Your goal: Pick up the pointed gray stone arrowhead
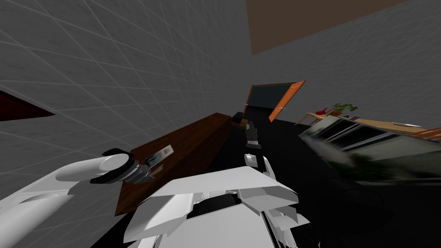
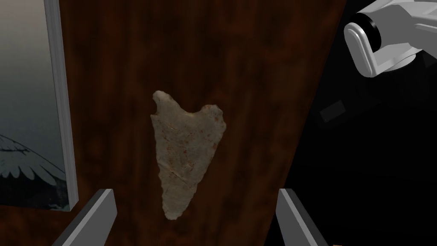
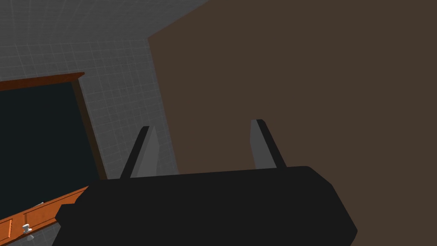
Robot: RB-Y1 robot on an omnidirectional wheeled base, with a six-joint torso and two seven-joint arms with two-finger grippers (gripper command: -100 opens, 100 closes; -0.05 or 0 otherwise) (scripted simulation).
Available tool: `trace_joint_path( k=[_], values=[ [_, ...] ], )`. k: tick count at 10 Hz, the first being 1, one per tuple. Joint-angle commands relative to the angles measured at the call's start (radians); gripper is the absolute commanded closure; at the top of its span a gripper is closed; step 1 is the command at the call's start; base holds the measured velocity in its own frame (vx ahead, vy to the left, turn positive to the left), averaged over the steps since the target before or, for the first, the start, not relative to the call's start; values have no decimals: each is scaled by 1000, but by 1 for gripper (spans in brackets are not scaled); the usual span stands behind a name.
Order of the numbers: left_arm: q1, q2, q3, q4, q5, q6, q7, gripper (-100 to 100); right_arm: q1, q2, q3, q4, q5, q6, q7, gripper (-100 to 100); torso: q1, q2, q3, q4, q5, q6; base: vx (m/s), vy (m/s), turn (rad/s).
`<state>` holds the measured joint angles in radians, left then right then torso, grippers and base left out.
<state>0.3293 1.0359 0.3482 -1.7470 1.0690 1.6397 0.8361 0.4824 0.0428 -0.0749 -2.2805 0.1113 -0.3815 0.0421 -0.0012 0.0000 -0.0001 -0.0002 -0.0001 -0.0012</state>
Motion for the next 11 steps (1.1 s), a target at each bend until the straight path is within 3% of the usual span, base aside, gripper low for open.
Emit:
trace_joint_path(
  k=[1, 2, 3, 5, 6, 7, 11],
  values=[
    [0, 0, 0, 0, 0, 0, 0, -100, 0, 0, 0, 0, 0, 0, 0, 0, 0, 0, 0, 0, 0, 0, -1, -6, 5],
    [2, 0, 1, 1, 1, 4, -1, 0, 0, 0, 0, 0, 0, 0, 0, 0, 0, 1, 0, 0, 0, 0, 0, 0, 0],
    [-1, -20, -15, 33, -21, -24, -22, -100, 0, 0, 0, 0, 0, 0, 0, 0, 0, 1, 0, 0, 0, 0, 1, -6, -40],
    [-3, -40, -31, 64, -43, -52, -43, -100, 0, 0, 0, 0, 0, 0, 0, 0, 0, 1, 0, 0, 0, 0, 2, -8, -34],
    [-7, -33, -29, 57, -37, -41, -33, -100, 0, 0, 0, 0, 0, 0, 0, 0, 0, 1, 0, 0, 0, 0, 0, 0, 0],
    [-8, -34, -31, 60, -38, -44, -36, 100, 0, 0, 0, 0, 0, 0, 0, 0, 0, 1, 0, 0, 0, 0, 0, 0, 0],
    [-8, -34, -31, 59, -38, -43, -37, 100, 0, 0, 0, 0, 0, 0, 0, 0, 1, 0, 0, 0, 1, 0, 0, 0, 0]
  ],
)
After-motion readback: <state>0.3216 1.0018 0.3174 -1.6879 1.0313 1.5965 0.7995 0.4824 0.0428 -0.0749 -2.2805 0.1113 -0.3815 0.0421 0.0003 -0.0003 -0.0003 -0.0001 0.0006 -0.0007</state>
